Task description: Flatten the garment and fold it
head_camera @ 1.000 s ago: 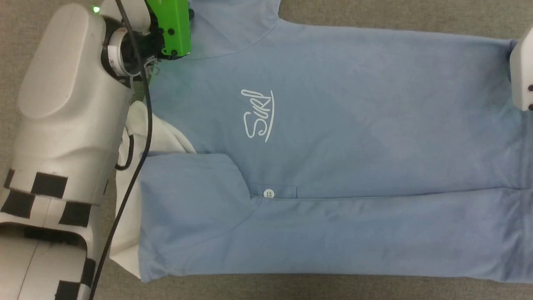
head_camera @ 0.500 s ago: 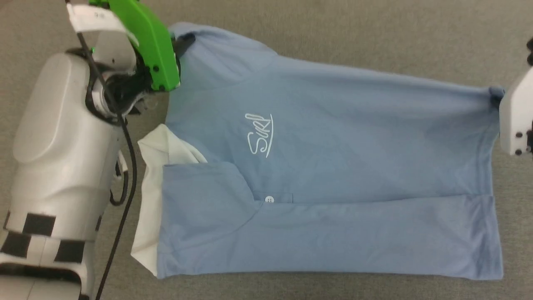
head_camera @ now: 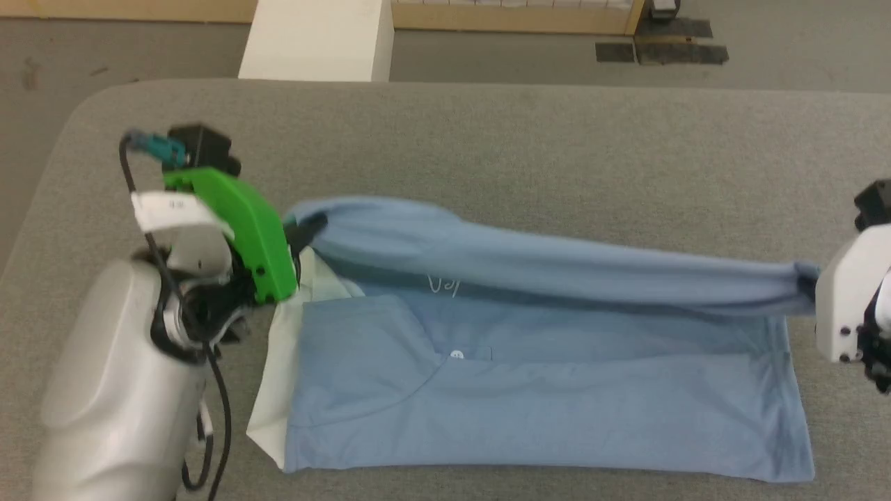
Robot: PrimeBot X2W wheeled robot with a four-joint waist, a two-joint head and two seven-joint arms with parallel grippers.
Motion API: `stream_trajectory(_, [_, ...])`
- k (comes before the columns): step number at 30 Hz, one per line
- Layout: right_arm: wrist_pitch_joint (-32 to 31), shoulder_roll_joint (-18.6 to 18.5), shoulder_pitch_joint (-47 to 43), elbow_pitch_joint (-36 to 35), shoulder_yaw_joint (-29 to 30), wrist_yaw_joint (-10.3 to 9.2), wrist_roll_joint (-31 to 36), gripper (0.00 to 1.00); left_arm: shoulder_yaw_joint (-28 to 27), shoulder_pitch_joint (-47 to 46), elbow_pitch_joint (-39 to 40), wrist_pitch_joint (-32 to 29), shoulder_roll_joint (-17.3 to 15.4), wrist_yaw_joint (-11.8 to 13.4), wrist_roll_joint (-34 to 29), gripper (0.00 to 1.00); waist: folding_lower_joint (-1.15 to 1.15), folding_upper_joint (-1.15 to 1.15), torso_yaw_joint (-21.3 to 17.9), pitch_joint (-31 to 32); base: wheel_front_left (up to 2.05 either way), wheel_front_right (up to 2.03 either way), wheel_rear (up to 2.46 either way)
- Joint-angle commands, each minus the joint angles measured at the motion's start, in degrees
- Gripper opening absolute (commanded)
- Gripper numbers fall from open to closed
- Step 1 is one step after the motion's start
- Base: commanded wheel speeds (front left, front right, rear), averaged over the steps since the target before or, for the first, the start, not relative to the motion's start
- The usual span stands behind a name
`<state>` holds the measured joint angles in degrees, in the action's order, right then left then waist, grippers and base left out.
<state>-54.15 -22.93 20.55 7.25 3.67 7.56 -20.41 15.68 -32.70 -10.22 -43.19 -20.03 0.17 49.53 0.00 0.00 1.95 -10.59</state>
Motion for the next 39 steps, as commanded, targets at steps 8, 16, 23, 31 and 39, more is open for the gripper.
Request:
stream_trajectory(8, [1.8,1.5,-6.0,1.1,1.1,-0.08,-0.5,0.0,-2.5,13.0,6.6,2.1,-0.7,3.0,3.2,0.0,0.0,0.0,0.6,1.8,0.0,0.0,0.0])
stream_trajectory(16, [2.6,2.2,-8.4,2.4,0.3,-0.08,-0.4,0.0,-3.4,22.0,7.0,3.0,0.3,5.6,5.0,0.0,0.0,0.0,0.5,1.2,0.0,0.0,0.0])
stream_trajectory(23, [3.6,2.9,-9.7,4.4,-1.2,-0.08,0.1,0.0,-3.0,23.4,2.1,3.4,1.1,6.4,5.1,0.0,0.0,0.0,0.3,0.4,0.0,0.0,0.0])
stream_trajectory(31, [6.0,3.3,-9.4,6.3,-1.3,-0.08,-0.7,1.0,-3.0,21.8,-0.8,4.6,0.8,6.1,4.2,1.0,0.0,0.0,-0.2,1.9,0.0,0.0,0.0])
stream_trajectory(39, [6.5,1.7,-10.3,2.4,0.2,-0.08,-2.9,1.0,-3.5,19.8,3.0,2.4,-2.8,7.5,2.8,1.0,0.0,0.0,-0.4,6.2,0.0,0.0,0.0])
